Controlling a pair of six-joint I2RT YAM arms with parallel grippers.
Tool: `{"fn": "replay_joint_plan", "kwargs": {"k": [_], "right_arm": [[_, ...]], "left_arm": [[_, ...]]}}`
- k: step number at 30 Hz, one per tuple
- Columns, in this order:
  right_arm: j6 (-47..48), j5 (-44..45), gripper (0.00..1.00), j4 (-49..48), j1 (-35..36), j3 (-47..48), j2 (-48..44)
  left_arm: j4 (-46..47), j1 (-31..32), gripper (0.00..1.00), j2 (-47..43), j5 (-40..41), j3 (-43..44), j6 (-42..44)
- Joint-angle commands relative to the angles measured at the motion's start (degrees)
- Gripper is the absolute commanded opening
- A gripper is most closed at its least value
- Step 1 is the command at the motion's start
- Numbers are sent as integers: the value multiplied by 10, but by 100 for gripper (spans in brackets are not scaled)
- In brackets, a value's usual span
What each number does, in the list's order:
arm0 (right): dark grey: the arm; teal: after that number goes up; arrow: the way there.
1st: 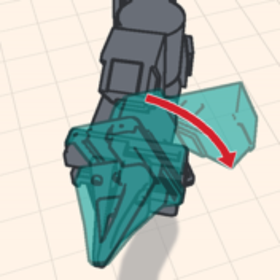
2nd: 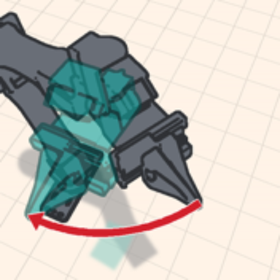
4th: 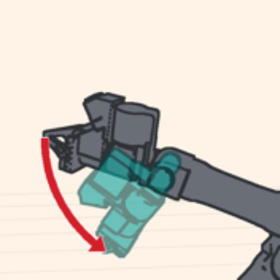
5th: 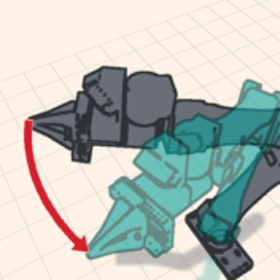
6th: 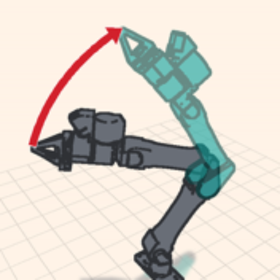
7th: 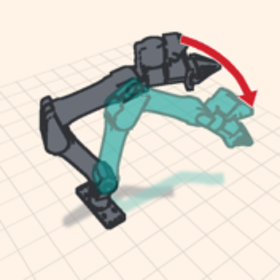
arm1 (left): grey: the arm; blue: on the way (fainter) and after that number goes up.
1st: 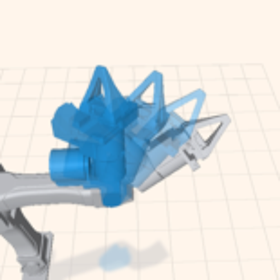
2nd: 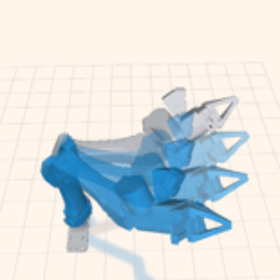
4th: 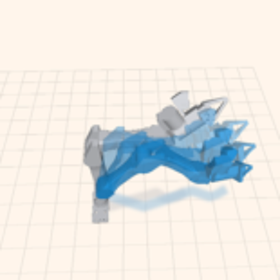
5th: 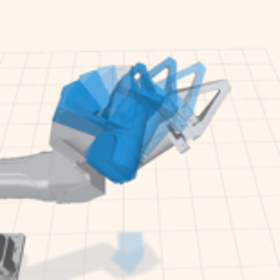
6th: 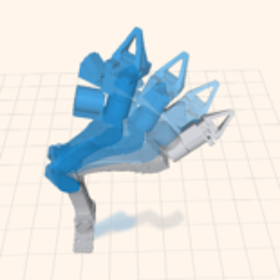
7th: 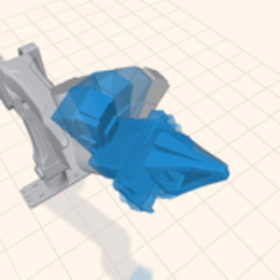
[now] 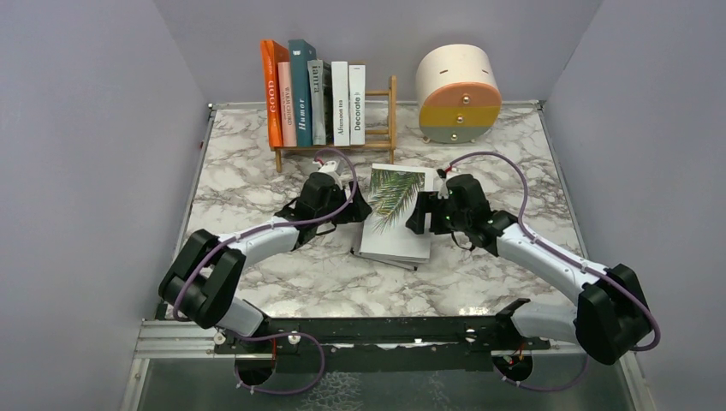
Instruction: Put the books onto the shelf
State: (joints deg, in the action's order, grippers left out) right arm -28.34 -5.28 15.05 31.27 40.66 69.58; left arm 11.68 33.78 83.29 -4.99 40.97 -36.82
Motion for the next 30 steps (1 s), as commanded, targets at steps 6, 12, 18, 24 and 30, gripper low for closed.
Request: {"fn": "replay_joint_plan", "kwargs": {"k": [6,12,18,24,30], "right_arm": [[4,-24,73,-55,-3,-11,21],[8,-49,70,-78,-2,-12,30],[9,-51,70,-81,-2,-10,36],[12,-40,70,-75,-3,-4,31],[20,-21,70,-68,-2,-7,22]], "left_arm": [[118,-53,68,34,-157,-39,-19],[167,-72,68,62,-218,-48,-27],[196,-76,68,99,-247,-53,-36],[239,-76,68,128,-283,-55,-57],[265,-75,69,146,-323,-49,-73]]}}
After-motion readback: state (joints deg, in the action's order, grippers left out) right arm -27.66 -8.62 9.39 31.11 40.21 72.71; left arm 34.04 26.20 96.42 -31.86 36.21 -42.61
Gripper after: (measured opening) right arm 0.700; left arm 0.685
